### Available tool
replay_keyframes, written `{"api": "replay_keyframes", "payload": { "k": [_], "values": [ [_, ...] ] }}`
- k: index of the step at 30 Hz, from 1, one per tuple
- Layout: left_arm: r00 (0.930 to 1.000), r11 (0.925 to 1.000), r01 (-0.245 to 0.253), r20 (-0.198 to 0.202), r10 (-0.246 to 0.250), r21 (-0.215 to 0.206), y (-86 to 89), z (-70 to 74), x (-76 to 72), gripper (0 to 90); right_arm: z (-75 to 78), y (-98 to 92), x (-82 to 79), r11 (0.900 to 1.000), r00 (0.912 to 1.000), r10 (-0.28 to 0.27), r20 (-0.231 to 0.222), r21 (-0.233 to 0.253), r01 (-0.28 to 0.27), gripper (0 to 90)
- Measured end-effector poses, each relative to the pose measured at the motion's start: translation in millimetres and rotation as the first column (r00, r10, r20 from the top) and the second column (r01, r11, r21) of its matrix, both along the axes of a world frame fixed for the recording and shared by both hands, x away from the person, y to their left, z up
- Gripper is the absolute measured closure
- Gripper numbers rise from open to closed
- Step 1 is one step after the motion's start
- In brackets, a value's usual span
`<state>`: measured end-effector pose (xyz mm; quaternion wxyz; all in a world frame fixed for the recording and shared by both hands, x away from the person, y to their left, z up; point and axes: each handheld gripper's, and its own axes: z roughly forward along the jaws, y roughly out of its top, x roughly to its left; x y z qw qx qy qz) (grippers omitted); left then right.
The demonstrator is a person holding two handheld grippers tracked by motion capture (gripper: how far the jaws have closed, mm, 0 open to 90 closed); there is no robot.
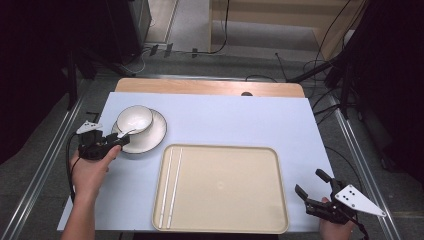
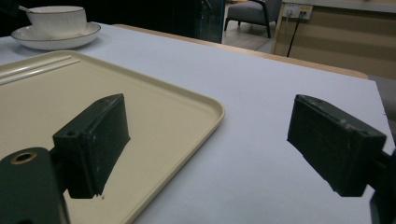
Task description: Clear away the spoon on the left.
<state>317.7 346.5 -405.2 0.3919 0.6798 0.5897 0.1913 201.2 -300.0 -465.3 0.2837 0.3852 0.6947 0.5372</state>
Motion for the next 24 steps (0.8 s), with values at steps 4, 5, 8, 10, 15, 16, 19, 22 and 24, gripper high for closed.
{"api": "replay_keyframes", "payload": {
  "k": [4, 5, 8, 10, 15, 16, 19, 22, 24],
  "values": [
    [0.9998, 0.9948, -0.019, 0.000, 0.019, -0.100, 5.1, 5.1, 0.9, 51.8, 2.1, 1.7, 1.7, 1.000, 0.9999, -0.004, 0.010, -0.020, 0.004, 13.0],
    [0.9998, 0.9941, -0.019, -0.004, 0.019, -0.107, 5.5, 6.2, 1.5, 52.5, 2.0, 2.1, 2.6, 1.000, 0.9999, -0.003, 0.010, -0.013, 0.003, 13.0],
    [0.9993, 0.9930, -0.033, -0.019, 0.031, -0.114, 8.0, 10.3, 4.6, 55.2, 1.3, 3.2, 4.2, 1.000, 0.9999, -0.012, 0.009, 0.005, 0.012, 13.0],
    [0.9992, 0.9916, -0.033, -0.025, 0.030, -0.125, 9.8, 11.6, 7.2, 56.6, 1.0, 4.6, 4.5, 1.000, 0.9999, -0.010, 0.009, 0.002, 0.010, 13.0],
    [0.9967, 0.9838, -0.045, -0.074, 0.033, -0.174, 12.2, 12.6, 11.7, 62.9, 0.9, 4.8, 5.3, 1.000, 0.9999, -0.008, 0.011, -0.013, 0.008, 13.1],
    [0.9961, 0.9833, -0.052, -0.079, 0.038, -0.174, 12.5, 12.3, 12.9, 63.6, 0.5, 4.1, 4.8, 1.000, 0.9999, -0.012, 0.011, -0.010, 0.012, 13.0],
    [0.9937, 0.9780, -0.066, -0.103, 0.046, -0.198, 14.4, 9.7, 16.4, 65.0, 0.2, 2.2, 4.6, 1.000, 0.9999, -0.010, 0.014, -0.009, 0.010, 13.0],
    [0.9900, 0.9759, -0.063, -0.137, 0.035, -0.209, 14.8, 5.8, 18.0, 67.1, 0.1, 1.2, 3.7, 1.000, 0.9998, -0.012, 0.016, -0.006, 0.012, 13.0],
    [0.9885, 0.9682, -0.051, -0.150, 0.014, -0.245, 15.0, 2.9, 17.9, 70.4, 0.5, 2.2, 2.3, 1.000, 0.9999, -0.006, 0.015, -0.012, 0.006, 13.0]
  ]
}}
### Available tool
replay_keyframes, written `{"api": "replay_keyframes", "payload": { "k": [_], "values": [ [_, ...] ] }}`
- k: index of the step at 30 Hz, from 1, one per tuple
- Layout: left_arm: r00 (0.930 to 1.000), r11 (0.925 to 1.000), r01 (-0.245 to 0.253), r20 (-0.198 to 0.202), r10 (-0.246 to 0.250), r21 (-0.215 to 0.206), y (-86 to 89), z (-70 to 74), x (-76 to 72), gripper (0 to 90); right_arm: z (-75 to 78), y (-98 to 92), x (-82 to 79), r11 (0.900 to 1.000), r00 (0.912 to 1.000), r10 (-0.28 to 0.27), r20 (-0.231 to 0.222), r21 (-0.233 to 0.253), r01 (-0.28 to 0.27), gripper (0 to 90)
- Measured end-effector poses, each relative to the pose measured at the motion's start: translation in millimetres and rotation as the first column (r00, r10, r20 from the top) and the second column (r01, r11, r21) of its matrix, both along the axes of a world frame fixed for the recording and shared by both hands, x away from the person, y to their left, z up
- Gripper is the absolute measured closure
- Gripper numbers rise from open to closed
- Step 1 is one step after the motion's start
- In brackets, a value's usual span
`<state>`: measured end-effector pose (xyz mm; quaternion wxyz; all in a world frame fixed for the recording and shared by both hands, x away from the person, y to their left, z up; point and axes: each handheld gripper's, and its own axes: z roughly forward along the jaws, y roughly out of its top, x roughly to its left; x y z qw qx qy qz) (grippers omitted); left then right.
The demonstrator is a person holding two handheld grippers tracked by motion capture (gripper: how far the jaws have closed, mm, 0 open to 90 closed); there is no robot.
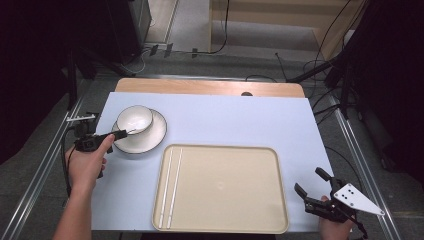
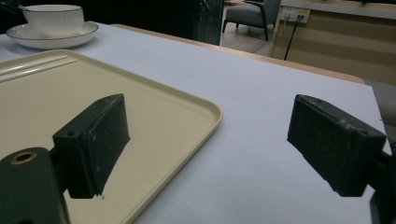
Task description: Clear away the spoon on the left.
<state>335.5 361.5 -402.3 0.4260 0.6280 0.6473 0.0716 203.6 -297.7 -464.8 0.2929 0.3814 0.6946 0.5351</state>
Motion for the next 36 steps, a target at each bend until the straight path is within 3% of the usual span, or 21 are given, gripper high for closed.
{"api": "replay_keyframes", "payload": {
  "k": [2, 8, 10, 14, 16, 23, 30, 36],
  "values": [
    [1.0000, 0.9997, -0.004, 0.004, 0.004, -0.023, 1.1, -1.8, -0.3, 75.0, 0.7, 2.7, -1.3, 1.000, 0.9999, 0.009, 0.007, -0.016, -0.009, 13.0],
    [0.9990, 1.0000, -0.004, 0.044, 0.004, -0.009, 0.0, -3.0, -1.8, 76.8, 3.6, 11.9, -3.6, 0.998, 0.9992, 0.035, 0.017, -0.048, -0.035, 13.1],
    [0.9986, 0.9997, 0.004, 0.052, -0.003, -0.023, 0.0, -2.9, -2.1, 77.4, 4.2, 12.7, -4.5, 0.998, 0.9991, 0.039, 0.017, -0.042, -0.038, 13.1],
    [0.9979, 0.9997, 0.021, 0.062, -0.021, -0.012, -2.8, -3.7, -4.0, 79.4, 4.6, 11.3, -5.7, 0.999, 0.9991, 0.040, 0.016, -0.031, -0.039, 13.1],
    [0.9967, 0.9998, 0.013, 0.081, -0.012, -0.018, -4.3, -4.9, -6.1, 85.7, 5.3, 11.0, -6.5, 0.999, 0.9992, 0.033, 0.021, -0.030, -0.033, 13.0],
    [0.9949, 0.9999, 0.010, 0.100, -0.010, 0.000, -4.7, -6.6, -9.5, 86.0, 5.3, 11.6, -8.1, 0.999, 0.9993, 0.030, 0.021, -0.036, -0.030, 13.1],
    [0.9884, 0.9998, 0.015, 0.151, -0.017, 0.011, -4.4, -7.1, -21.2, 86.1, 5.5, 9.9, -10.0, 1.000, 0.9994, 0.024, 0.024, -0.021, -0.024, 13.1],
    [0.9800, 0.9997, 0.019, 0.198, -0.021, 0.013, -4.6, 0.9, -32.0, 86.2, 6.7, 8.3, -11.8, 1.000, 0.9994, 0.011, 0.034, 0.000, -0.011, 13.0]
  ]
}}
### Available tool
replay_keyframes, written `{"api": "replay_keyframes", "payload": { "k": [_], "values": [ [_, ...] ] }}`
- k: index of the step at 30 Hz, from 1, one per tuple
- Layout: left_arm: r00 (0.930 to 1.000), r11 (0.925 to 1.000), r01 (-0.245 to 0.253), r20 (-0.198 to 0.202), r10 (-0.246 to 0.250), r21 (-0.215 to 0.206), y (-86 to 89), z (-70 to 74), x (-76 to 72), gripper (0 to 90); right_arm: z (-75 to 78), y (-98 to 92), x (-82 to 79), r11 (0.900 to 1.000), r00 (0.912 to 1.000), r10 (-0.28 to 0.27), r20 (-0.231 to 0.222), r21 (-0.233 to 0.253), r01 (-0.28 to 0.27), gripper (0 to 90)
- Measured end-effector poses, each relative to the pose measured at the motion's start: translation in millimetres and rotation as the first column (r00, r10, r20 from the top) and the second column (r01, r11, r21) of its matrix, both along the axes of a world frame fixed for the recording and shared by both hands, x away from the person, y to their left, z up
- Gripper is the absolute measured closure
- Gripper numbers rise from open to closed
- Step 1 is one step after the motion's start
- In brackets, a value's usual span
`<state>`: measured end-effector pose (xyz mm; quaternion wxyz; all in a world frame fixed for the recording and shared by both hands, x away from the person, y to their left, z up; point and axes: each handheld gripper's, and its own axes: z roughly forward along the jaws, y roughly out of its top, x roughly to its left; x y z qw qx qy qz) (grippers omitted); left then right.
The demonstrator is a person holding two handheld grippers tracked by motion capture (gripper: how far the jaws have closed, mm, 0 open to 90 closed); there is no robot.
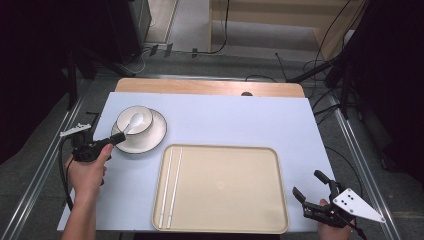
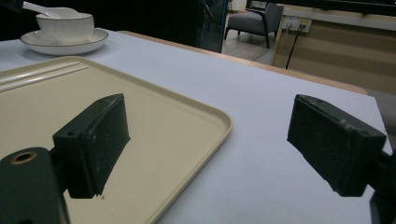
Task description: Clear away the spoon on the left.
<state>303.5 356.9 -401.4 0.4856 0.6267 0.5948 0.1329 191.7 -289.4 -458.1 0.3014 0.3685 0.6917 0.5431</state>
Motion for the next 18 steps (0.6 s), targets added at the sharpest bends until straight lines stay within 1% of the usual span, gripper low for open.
{"api": "replay_keyframes", "payload": {
  "k": [3, 5, 8, 10, 12, 14, 18],
  "values": [
    [0.9999, 1.0000, 0.007, 0.015, -0.007, -0.003, 0.2, 3.2, -4.6, 86.2, 0.0, 1.3, 0.6, 1.000, 1.0000, 0.001, -0.003, 0.001, -0.001, 13.1],
    [0.9997, 0.9998, 0.017, 0.020, -0.017, -0.013, -0.9, 4.4, -7.5, 86.2, -0.7, 2.2, 1.1, 1.000, 1.0000, 0.003, -0.007, 0.002, -0.003, 13.1],
    [0.9993, 0.9996, 0.029, 0.024, -0.029, 0.002, -4.7, 6.0, -11.3, 86.2, -1.1, 3.2, 1.9, 1.000, 0.9999, 0.007, -0.008, 0.000, -0.007, 13.1],
    [0.9989, 0.9993, 0.036, 0.030, -0.036, 0.004, -6.2, 7.6, -12.7, 86.2, -1.3, 3.8, 2.3, 1.000, 0.9999, 0.009, -0.007, -0.003, -0.009, 13.0],
    [0.9984, 0.9992, 0.040, 0.039, -0.040, -0.007, -7.3, 9.5, -14.6, 86.2, -1.5, 4.2, 2.4, 1.000, 0.9999, 0.010, -0.008, -0.003, -0.010, 13.1],
    [0.9980, 0.9991, 0.043, 0.046, -0.043, 0.003, -10.0, 11.0, -16.5, 86.2, -1.7, 4.0, 2.6, 1.000, 0.9999, 0.011, -0.008, -0.002, -0.011, 13.1],
    [0.9964, 0.9979, 0.065, 0.053, -0.066, 0.005, -19.6, 13.3, -19.9, 86.2, -1.8, 3.4, 3.0, 1.000, 0.9999, 0.008, -0.010, 0.002, -0.008, 13.1]
  ]
}}
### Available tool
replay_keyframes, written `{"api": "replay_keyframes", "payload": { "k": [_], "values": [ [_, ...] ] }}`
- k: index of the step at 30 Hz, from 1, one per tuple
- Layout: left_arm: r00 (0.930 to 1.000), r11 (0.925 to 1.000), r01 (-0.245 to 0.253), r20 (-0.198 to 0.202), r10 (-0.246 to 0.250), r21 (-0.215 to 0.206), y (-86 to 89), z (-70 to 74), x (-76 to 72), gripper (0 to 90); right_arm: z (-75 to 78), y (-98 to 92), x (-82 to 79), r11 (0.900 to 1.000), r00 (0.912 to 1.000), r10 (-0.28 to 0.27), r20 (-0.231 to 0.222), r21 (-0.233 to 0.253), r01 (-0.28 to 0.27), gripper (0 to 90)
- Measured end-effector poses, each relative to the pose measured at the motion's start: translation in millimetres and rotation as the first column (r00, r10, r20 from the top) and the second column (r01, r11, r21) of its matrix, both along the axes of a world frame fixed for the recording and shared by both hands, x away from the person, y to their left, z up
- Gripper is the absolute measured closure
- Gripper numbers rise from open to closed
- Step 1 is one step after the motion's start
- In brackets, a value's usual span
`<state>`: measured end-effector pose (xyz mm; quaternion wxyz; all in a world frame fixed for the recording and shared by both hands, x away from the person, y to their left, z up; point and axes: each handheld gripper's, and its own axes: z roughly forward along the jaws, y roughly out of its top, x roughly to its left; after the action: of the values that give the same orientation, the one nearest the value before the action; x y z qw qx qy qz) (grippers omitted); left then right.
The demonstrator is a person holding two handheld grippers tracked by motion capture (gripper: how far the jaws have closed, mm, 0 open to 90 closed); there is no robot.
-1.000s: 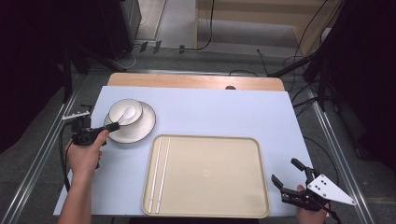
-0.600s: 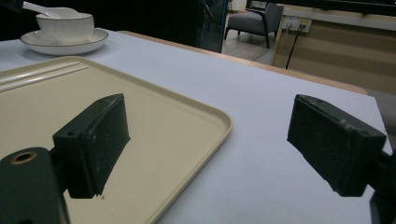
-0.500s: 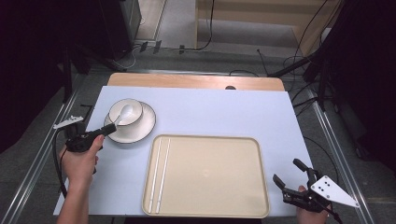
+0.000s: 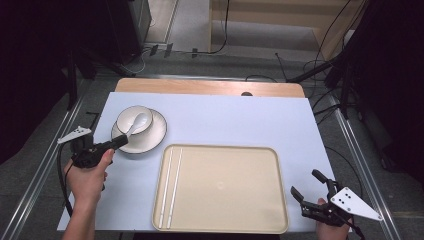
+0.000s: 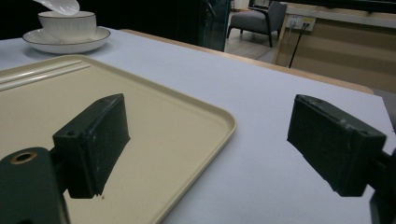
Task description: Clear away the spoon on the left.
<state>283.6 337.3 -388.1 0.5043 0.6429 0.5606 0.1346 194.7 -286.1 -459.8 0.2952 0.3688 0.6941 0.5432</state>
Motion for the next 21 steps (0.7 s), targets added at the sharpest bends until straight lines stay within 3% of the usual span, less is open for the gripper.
{"api": "replay_keyframes", "payload": {
  "k": [14, 21],
  "values": [
    [0.9969, 0.9970, 0.076, 0.019, -0.076, -0.013, -31.1, 4.6, -14.3, 86.2, 0.1, 1.4, -0.3, 1.000, 1.0000, 0.006, 0.004, 0.002, -0.006, 13.1],
    [0.9927, 0.9926, 0.121, 0.005, -0.121, -0.012, -48.3, -3.2, -20.6, 86.2, 0.3, 0.7, -0.5, 1.000, 1.0000, 0.007, 0.006, -0.003, -0.006, 13.1]
  ]
}}
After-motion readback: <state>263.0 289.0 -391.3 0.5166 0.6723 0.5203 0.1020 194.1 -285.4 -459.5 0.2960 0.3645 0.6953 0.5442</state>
